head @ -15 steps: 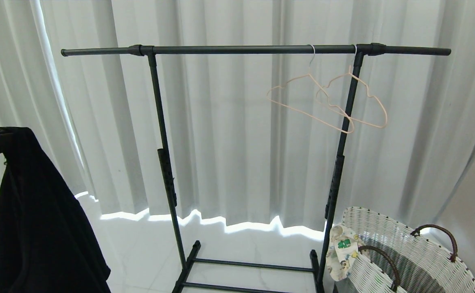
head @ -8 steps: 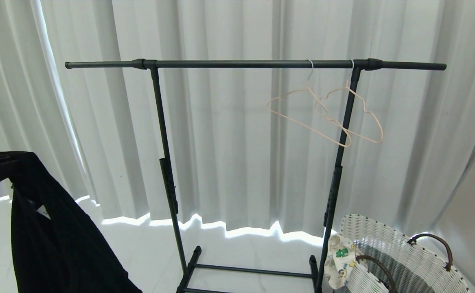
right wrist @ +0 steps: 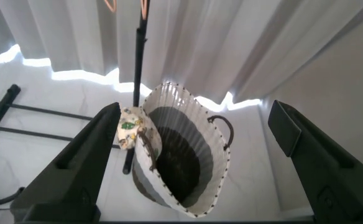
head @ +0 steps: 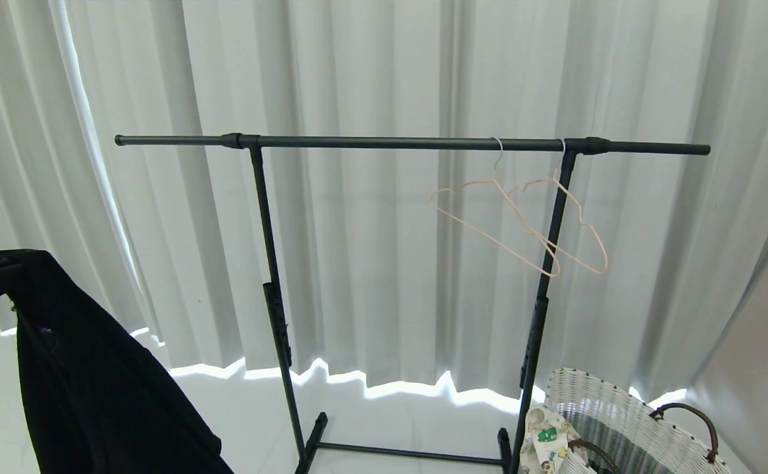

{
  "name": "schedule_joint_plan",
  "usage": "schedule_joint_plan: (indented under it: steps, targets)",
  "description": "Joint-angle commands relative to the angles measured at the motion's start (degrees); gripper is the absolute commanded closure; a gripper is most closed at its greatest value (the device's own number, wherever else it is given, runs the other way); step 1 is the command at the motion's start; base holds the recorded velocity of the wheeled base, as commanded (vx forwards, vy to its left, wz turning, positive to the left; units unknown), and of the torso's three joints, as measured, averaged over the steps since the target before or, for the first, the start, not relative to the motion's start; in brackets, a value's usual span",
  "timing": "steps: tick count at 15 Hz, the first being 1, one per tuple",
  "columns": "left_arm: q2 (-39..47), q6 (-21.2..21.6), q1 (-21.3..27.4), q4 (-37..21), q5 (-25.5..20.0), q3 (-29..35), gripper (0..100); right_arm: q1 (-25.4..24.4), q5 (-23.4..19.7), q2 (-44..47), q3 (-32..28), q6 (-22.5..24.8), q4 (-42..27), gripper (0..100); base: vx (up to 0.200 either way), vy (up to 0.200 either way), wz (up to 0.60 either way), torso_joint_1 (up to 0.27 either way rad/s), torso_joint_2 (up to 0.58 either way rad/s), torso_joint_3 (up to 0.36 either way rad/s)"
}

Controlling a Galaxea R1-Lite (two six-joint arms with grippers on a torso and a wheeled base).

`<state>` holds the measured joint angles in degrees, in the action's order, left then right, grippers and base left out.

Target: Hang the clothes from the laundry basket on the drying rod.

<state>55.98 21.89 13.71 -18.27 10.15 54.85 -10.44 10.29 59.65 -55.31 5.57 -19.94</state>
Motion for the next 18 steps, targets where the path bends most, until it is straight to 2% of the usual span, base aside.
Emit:
schedule_joint_plan:
  steps: [1,12,18]
  targets:
    - [-0.43,-0.01,0.0,0.08,-0.05,0.0,100,-0.02,-0.01,1.08,-0.5,0.05,-0.01,0,0.0,0.0,0.0,0.217,-0.49,-0.276]
    - [-0.17,0.25,0.0,0.26,-0.05,0.09,100,-0.02,0.17,0.64,0.03,0.14,2.01,0,0.0,0.0,0.0,0.234,-0.5,-0.278]
    - [-0.17,0.25,0.08,0.26,-0.22,0.0,100,-0.02,-0.88,1.44,-0.06,0.14,2.1,0,0.2,0.0,0.0,0.032,-0.06,-0.029]
